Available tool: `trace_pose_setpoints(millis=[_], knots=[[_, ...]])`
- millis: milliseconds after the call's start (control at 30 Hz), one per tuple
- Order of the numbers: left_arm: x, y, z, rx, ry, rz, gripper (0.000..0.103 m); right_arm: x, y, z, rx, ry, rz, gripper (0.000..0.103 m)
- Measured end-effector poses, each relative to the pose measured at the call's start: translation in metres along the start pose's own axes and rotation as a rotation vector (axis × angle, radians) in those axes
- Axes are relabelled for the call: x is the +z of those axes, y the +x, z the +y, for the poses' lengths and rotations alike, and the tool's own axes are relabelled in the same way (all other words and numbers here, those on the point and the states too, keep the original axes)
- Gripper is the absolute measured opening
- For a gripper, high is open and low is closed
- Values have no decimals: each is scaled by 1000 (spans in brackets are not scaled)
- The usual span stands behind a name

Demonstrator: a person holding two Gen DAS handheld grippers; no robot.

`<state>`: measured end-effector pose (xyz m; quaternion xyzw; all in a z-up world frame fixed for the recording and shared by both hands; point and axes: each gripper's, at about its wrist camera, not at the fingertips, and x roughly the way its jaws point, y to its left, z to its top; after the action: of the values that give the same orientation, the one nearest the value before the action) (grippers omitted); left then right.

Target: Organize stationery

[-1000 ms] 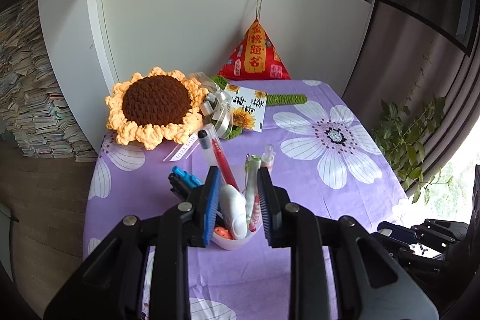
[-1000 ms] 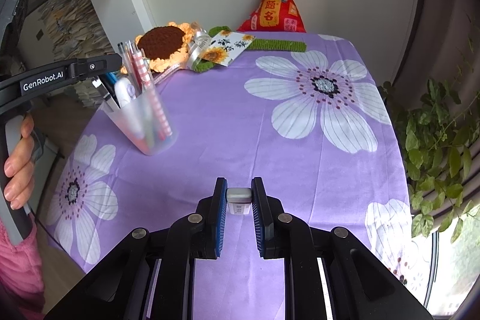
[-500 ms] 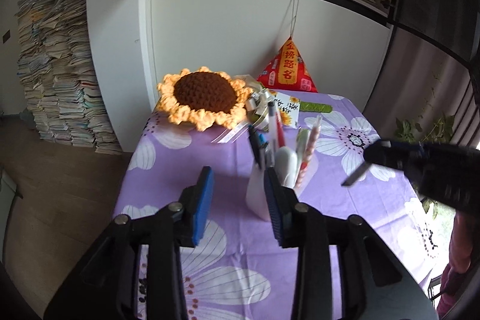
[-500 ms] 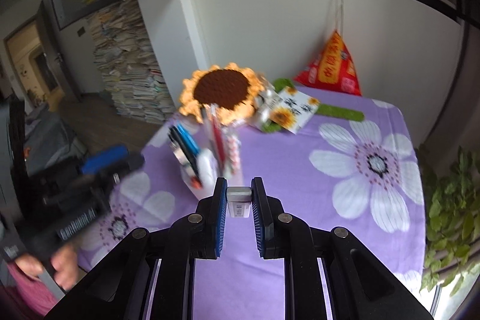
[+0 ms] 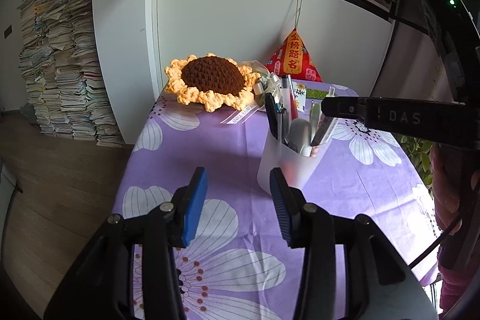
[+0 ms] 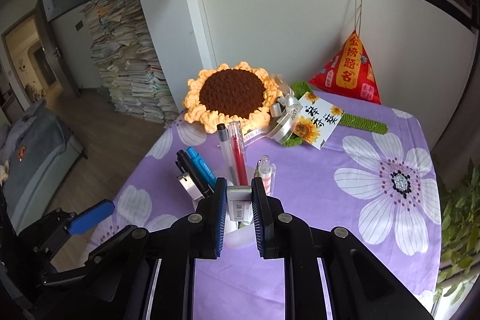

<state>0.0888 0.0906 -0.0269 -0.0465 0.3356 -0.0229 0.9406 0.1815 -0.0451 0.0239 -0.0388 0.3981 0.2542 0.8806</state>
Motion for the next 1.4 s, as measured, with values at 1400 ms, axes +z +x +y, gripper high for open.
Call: trace_pose_setpoints(millis=[1400], knots=[[5, -3, -55, -35, 99, -6, 71, -42, -48, -35, -72, 32, -54, 23]])
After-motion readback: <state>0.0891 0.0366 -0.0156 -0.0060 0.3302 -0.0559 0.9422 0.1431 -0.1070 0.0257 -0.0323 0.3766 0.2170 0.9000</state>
